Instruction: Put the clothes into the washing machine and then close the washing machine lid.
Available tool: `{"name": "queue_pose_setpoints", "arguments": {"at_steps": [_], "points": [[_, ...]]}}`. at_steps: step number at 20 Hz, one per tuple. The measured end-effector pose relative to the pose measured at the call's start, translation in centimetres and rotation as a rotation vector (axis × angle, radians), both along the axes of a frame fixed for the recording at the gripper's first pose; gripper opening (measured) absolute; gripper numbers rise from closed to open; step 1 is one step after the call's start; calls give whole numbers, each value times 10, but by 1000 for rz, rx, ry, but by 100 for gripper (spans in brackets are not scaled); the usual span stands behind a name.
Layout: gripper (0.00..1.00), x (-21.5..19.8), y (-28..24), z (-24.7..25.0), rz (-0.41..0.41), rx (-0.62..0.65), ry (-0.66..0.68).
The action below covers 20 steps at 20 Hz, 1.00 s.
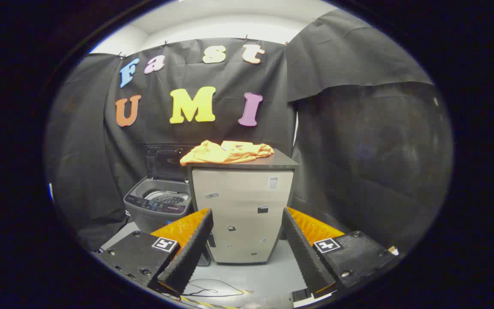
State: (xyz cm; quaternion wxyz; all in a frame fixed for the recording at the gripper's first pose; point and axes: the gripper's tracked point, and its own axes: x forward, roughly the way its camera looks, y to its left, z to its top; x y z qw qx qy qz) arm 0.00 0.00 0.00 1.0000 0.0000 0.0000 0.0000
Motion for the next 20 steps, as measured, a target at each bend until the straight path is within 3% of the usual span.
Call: {"name": "queue_pose_setpoints", "arguments": {"at_steps": [10, 20], "points": [[100, -6, 31, 15, 30, -3, -21], [100, 9, 31, 14, 10, 3, -15]]}}
